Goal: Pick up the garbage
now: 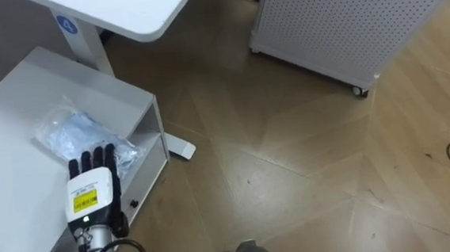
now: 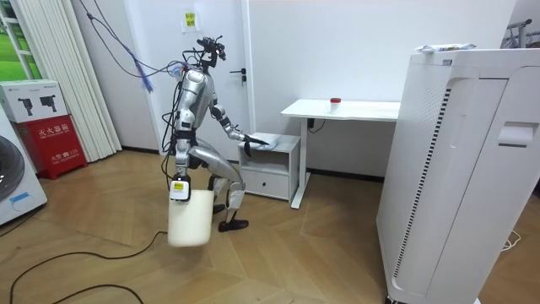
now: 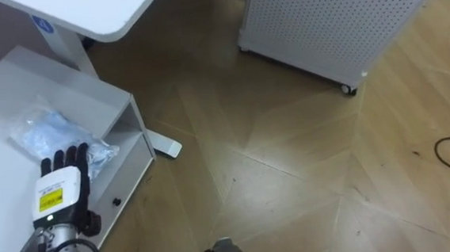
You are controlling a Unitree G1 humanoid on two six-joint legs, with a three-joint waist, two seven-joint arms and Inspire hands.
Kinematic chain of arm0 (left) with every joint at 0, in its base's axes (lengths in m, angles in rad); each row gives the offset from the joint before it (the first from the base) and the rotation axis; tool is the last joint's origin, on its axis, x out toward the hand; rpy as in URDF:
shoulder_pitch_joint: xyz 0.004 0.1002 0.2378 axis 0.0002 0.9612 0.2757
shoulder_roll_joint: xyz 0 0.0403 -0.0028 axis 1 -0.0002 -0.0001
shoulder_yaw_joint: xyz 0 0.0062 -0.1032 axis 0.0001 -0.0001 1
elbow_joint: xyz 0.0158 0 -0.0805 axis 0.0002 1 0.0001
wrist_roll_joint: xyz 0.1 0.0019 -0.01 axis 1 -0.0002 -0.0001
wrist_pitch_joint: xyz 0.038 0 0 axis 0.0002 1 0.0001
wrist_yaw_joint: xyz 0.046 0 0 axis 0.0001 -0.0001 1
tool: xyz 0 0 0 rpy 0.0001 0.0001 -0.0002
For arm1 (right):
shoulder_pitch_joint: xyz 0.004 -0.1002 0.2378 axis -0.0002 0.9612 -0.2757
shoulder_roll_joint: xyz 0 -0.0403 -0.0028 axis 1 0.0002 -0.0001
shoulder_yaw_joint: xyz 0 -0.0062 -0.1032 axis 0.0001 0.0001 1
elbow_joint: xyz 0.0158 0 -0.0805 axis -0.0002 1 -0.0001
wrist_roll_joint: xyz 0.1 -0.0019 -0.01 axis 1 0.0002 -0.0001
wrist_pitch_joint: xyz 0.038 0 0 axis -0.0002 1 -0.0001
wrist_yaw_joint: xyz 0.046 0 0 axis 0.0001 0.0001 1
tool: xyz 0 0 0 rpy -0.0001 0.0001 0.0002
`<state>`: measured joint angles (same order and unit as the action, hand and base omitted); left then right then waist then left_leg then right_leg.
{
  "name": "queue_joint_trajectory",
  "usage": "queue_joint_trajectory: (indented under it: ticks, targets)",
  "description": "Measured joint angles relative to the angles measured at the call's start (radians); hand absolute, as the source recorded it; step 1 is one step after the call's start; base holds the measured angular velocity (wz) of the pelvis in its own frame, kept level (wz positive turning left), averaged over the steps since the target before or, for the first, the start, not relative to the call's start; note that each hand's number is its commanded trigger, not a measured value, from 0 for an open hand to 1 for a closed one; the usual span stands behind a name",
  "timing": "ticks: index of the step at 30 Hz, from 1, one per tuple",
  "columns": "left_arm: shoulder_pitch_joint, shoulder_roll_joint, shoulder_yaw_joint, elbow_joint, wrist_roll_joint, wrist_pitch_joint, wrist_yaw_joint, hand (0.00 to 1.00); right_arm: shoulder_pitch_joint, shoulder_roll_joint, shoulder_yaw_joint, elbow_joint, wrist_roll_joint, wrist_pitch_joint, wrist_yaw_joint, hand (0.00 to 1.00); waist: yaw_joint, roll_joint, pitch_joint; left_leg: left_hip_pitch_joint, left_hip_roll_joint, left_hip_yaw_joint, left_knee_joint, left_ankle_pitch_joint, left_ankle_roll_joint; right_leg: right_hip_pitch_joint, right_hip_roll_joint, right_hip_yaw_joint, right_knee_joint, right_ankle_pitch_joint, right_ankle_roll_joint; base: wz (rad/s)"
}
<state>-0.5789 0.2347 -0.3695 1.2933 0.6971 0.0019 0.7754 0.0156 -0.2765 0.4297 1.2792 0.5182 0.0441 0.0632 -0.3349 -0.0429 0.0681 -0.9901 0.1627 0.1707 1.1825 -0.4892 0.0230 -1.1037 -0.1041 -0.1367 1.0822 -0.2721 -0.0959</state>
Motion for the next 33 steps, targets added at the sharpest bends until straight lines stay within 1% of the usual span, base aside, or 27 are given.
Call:
queue_joint_trajectory:
  ticks: [3, 4, 5, 7, 10, 12, 15, 19, 22, 24, 26, 30, 32, 33]
  targets:
    - [-0.003, 0.0, -0.01, -0.004, 0.003, 0.0, 0.008, 1.0, 0.0, -0.001, -0.001, -0.001, 0.0, -0.001, 0.006, 1.0, -0.003, 0.0, -0.0001, -0.003, 0.0, -0.008, 0.008, -0.001, -0.003, 0.0, -0.001, -0.004, 0.007, -0.003, -0.002, 0.03]
    - [-0.006, 0.002, -0.009, -0.009, 0.002, 0.0, 0.03, 1.0, 0.0, -0.001, -0.001, -0.001, 0.0, 0.0, 0.006, 1.0, -0.003, 0.0, -0.0001, -0.003, -0.001, -0.009, 0.014, -0.005, -0.004, 0.0, -0.001, -0.004, 0.014, -0.006, -0.003, 0.0]
    - [-0.009, 0.006, -0.009, -0.012, 0.002, 0.0, 0.039, 1.0, 0.0, -0.001, -0.001, -0.002, 0.0, 0.0, 0.006, 1.0, -0.003, 0.0, -0.0001, -0.003, -0.001, -0.01, 0.018, -0.006, -0.004, -0.001, -0.001, -0.004, 0.018, -0.008, -0.003, 0.0]
    - [-0.032, 0.021, -0.01, -0.015, 0.002, 0.0, 0.046, 1.0, 0.0, -0.001, -0.001, -0.011, 0.0, -0.001, 0.006, 1.0, -0.005, -0.001, -0.0005, -0.003, -0.001, -0.01, 0.02, -0.006, -0.004, -0.001, -0.002, -0.003, 0.02, -0.008, -0.003, 0.0]
    - [-0.036, 0.03, -0.01, -0.015, 0.002, 0.0, 0.052, 1.0, 0.001, -0.001, -0.001, -0.012, 0.0, -0.001, 0.007, 1.0, -0.015, -0.001, -0.0009, -0.002, -0.001, -0.01, 0.02, -0.006, -0.004, 0.0, -0.001, -0.002, 0.02, -0.007, -0.003, 0.0]
    - [-0.036, 0.03, -0.014, -0.015, 0.001, 0.0, 0.049, 1.0, 0.002, -0.001, 0.0, -0.012, 0.0, 0.0, 0.011, 1.0, -0.018, -0.001, -0.001, -0.002, 0.0, -0.01, 0.02, -0.006, -0.004, 0.0, 0.0, -0.002, 0.02, -0.007, -0.004, 0.0]
    - [-0.035, 0.026, -0.04, -0.001, 0.001, 0.0, 0.036, 1.0, 0.003, -0.001, 0.0, -0.012, 0.0, 0.0, 0.017, 1.0, -0.02, -0.001, -0.001, -0.001, 0.001, -0.011, 0.02, -0.006, -0.004, 0.0, 0.003, -0.002, 0.02, -0.007, -0.005, 0.0]
    - [-0.035, 0.023, -0.039, 0.004, 0.0, 0.0, -0.002, 1.0, 0.003, -0.001, 0.0, -0.014, 0.0, 0.001, 0.028, 1.0, -0.019, -0.001, -0.001, 0.0, 0.001, -0.012, 0.02, -0.006, -0.005, 0.0, 0.005, -0.003, 0.017, -0.006, -0.007, 0.0]
    - [-0.035, 0.024, -0.036, 0.026, 0.001, -0.002, -0.004, 1.0, 0.005, 0.0, 0.0, -0.021, 0.0, 0.001, 0.035, 1.0, -0.017, 0.0, -0.0013, 0.005, 0.003, -0.011, 0.016, -0.006, -0.006, 0.007, 0.004, -0.008, 0.011, -0.004, -0.008, 0.0]
    - [-0.035, 0.029, -0.035, 0.028, 0.001, -0.002, -0.004, 1.0, 0.007, 0.0, 0.001, -0.027, 0.0, 0.001, 0.035, 1.0, -0.014, 0.0, -0.0011, 0.006, 0.005, -0.012, 0.016, -0.006, -0.006, 0.007, 0.005, -0.008, 0.009, -0.003, -0.008, 0.0]
    - [-0.035, 0.035, -0.035, 0.029, 0.001, -0.002, -0.004, 1.0, 0.009, -0.001, 0.001, -0.04, 0.002, 0.0, 0.033, 1.0, -0.007, 0.002, -0.0021, 0.005, 0.017, -0.011, 0.016, -0.007, -0.006, 0.009, 0.01, -0.012, 0.0, 0.002, -0.01, -0.08]
    - [-0.035, 0.036, -0.032, 0.028, 0.0, -0.01, -0.003, 1.0, 0.015, -0.001, 0.005, -0.069, -0.001, -0.001, 0.013, 1.0, 0.02, 0.004, -0.0026, 0.016, 0.019, -0.009, 0.012, -0.006, -0.01, 0.019, 0.017, -0.015, -0.013, 0.011, -0.016, -0.1]
    - [-0.032, 0.036, -0.025, 0.026, -0.026, -0.032, 0.004, 1.0, 0.015, -0.002, 0.0, -0.09, -0.021, -0.012, -0.008, 1.0, 0.039, 0.01, -0.002, 0.033, 0.016, -0.011, -0.002, -0.006, -0.01, 0.038, 0.02, -0.016, -0.029, 0.017, -0.017, -0.06]
    - [-0.032, 0.037, -0.025, 0.026, -0.036, -0.039, 0.007, 1.0, 0.014, -0.003, -0.001, -0.099, -0.024, -0.017, -0.018, 1.0, 0.04, 0.012, -0.0022, 0.039, 0.016, -0.011, -0.007, -0.006, -0.01, 0.044, 0.02, -0.017, -0.033, 0.018, -0.016, 0.0]
